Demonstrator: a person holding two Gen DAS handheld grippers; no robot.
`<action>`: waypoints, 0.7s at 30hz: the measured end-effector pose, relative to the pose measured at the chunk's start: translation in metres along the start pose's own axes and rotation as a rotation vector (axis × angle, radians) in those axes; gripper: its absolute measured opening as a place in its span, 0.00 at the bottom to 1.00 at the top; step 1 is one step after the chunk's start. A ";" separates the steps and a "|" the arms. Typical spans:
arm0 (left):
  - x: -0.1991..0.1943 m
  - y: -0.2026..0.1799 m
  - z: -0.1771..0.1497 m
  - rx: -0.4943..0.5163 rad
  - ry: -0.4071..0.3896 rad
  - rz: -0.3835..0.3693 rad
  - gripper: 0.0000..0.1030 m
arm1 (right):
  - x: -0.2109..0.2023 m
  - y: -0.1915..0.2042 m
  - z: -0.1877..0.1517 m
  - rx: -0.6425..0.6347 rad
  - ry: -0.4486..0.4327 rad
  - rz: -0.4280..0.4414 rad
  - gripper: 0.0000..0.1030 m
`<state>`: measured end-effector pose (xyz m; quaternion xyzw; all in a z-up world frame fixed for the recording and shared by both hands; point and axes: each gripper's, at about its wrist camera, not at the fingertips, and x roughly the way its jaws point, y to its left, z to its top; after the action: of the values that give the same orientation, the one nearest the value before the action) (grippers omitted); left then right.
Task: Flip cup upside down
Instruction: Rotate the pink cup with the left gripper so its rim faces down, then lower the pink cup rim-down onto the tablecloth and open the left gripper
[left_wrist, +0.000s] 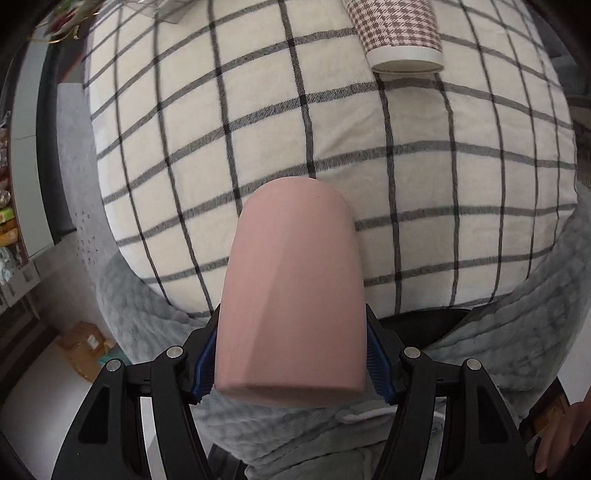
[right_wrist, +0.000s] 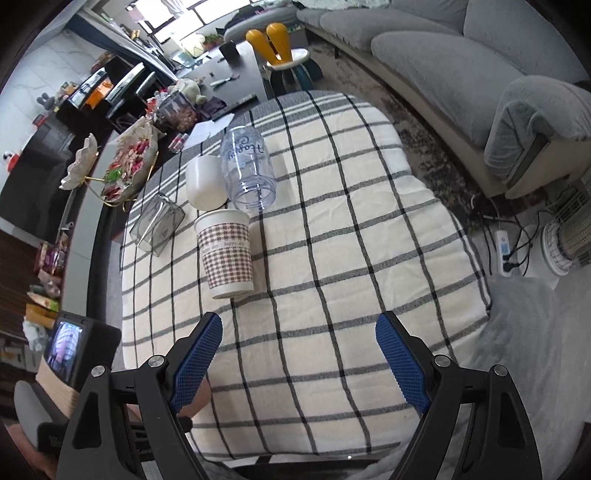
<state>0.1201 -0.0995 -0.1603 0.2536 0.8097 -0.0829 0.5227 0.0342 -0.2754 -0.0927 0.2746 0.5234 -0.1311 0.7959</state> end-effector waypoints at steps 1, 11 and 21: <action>0.002 -0.002 0.006 0.013 0.028 0.004 0.64 | 0.005 -0.001 0.004 0.007 0.012 0.004 0.83; 0.017 -0.002 0.041 0.064 0.170 0.057 0.64 | 0.042 -0.009 0.027 0.060 0.087 0.031 0.83; 0.005 -0.005 0.039 0.090 0.152 0.065 0.83 | 0.044 -0.009 0.030 0.068 0.086 0.050 0.83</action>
<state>0.1474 -0.1175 -0.1830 0.3086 0.8339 -0.0827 0.4500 0.0704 -0.2965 -0.1260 0.3200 0.5452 -0.1170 0.7660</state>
